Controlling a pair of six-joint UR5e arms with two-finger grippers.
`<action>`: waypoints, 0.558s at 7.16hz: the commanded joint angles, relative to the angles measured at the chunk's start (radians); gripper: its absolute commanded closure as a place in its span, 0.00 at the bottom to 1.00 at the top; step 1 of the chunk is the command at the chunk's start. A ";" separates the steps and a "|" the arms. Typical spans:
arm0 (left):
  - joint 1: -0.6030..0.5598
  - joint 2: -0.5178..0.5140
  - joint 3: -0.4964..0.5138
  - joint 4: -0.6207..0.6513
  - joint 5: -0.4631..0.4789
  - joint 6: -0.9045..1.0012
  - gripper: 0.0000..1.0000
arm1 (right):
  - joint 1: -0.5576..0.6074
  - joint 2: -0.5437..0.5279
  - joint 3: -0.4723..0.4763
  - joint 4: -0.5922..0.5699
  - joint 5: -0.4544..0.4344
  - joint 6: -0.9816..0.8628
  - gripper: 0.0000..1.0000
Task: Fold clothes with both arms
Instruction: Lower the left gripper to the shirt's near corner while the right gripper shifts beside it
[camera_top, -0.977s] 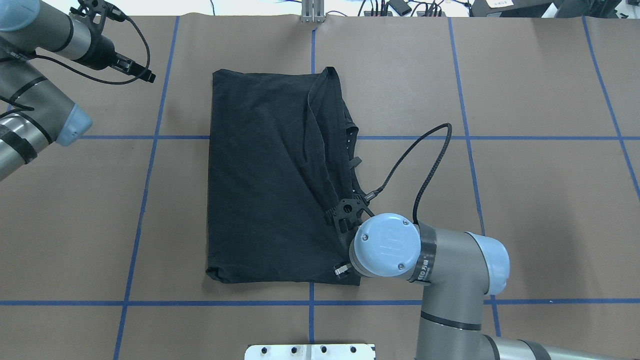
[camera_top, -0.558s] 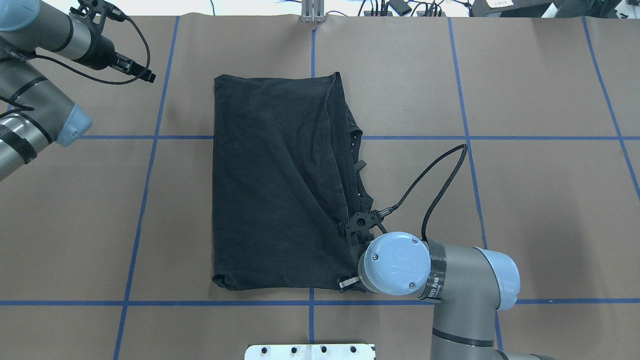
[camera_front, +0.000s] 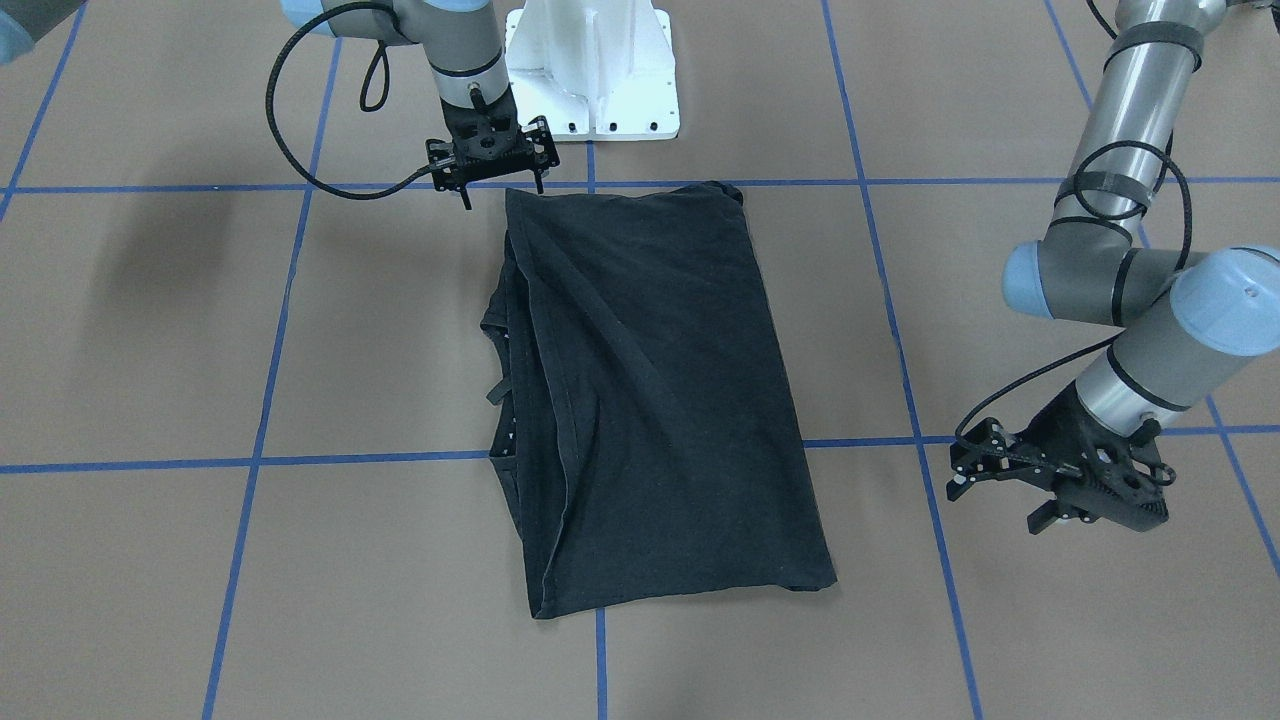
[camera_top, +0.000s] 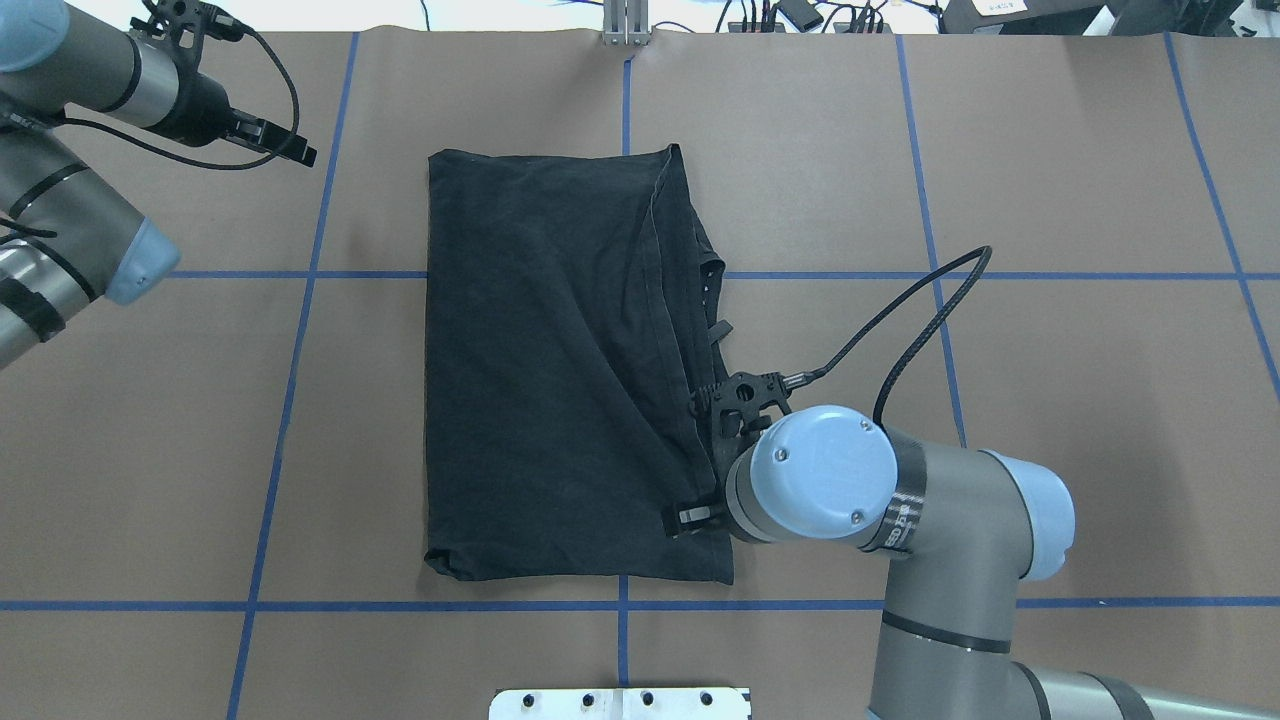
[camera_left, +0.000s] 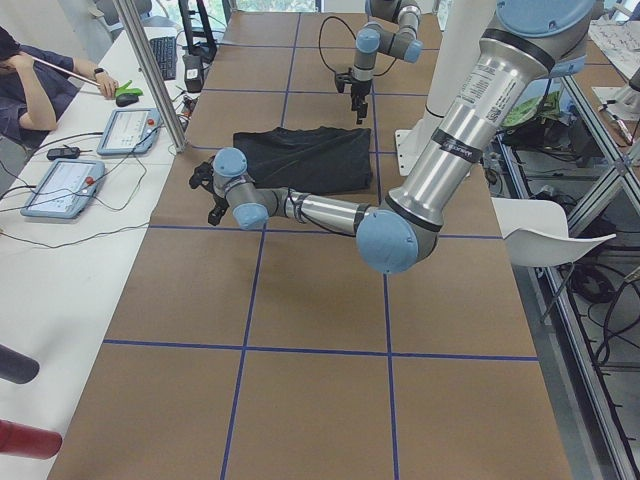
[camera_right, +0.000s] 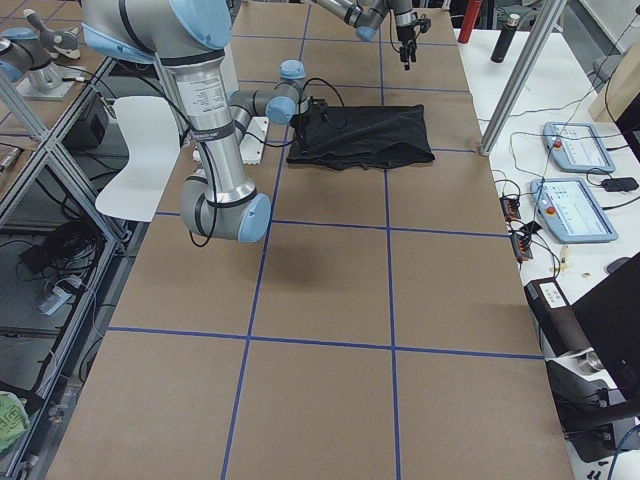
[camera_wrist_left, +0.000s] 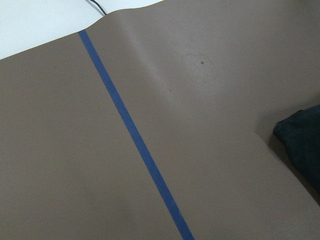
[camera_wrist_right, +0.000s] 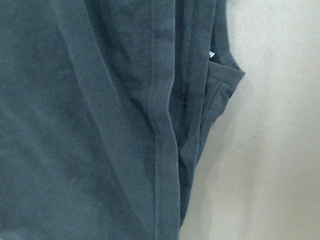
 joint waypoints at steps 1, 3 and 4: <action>0.093 0.187 -0.275 -0.026 0.007 -0.233 0.00 | 0.035 -0.001 0.006 0.004 0.005 0.136 0.01; 0.275 0.295 -0.460 -0.064 0.118 -0.540 0.00 | 0.042 -0.009 0.022 0.006 -0.010 0.234 0.01; 0.359 0.328 -0.525 -0.066 0.191 -0.658 0.00 | 0.043 -0.009 0.025 0.006 -0.010 0.263 0.01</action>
